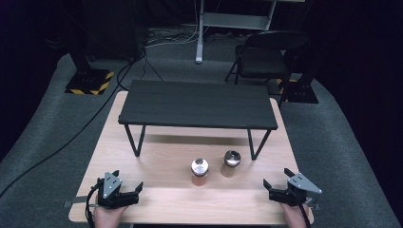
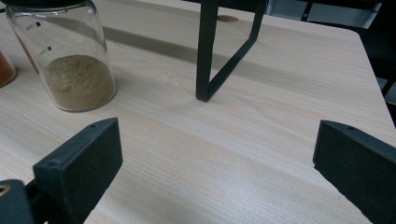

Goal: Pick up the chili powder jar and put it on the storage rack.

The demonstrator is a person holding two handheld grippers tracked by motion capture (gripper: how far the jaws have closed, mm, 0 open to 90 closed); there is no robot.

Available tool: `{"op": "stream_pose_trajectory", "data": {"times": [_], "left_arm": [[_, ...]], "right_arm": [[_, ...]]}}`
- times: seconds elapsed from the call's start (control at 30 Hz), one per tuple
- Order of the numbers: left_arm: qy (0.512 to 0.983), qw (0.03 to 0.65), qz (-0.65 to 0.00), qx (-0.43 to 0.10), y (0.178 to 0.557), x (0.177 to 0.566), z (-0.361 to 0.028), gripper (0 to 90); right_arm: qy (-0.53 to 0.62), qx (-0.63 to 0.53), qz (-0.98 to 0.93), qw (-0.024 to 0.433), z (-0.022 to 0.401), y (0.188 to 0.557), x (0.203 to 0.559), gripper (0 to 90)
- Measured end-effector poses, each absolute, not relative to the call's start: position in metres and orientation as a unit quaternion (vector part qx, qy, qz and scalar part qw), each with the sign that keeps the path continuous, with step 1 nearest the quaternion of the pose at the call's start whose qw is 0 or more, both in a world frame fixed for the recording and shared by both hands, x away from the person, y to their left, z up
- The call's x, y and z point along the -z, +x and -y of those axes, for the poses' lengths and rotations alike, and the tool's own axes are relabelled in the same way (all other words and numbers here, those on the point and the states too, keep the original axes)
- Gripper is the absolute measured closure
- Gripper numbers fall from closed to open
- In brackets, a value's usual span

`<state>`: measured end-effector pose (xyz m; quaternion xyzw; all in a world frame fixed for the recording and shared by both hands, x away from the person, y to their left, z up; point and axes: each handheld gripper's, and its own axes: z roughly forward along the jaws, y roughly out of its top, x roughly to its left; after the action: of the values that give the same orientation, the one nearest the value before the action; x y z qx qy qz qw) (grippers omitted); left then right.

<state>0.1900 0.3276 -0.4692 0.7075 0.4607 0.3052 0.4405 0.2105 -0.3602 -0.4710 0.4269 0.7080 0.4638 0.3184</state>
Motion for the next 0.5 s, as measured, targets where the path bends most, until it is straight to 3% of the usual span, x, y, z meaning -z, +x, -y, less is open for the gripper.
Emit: {"op": "stream_pose_trajectory", "data": {"times": [0.5], "left_arm": [[0.713,0.470,-0.437,-0.282,0.1934,0.4727,-0.3369,0.3]], "right_arm": [[0.426,-0.463,-0.710,0.317,0.3598,0.2107,0.4705,0.9]]}}
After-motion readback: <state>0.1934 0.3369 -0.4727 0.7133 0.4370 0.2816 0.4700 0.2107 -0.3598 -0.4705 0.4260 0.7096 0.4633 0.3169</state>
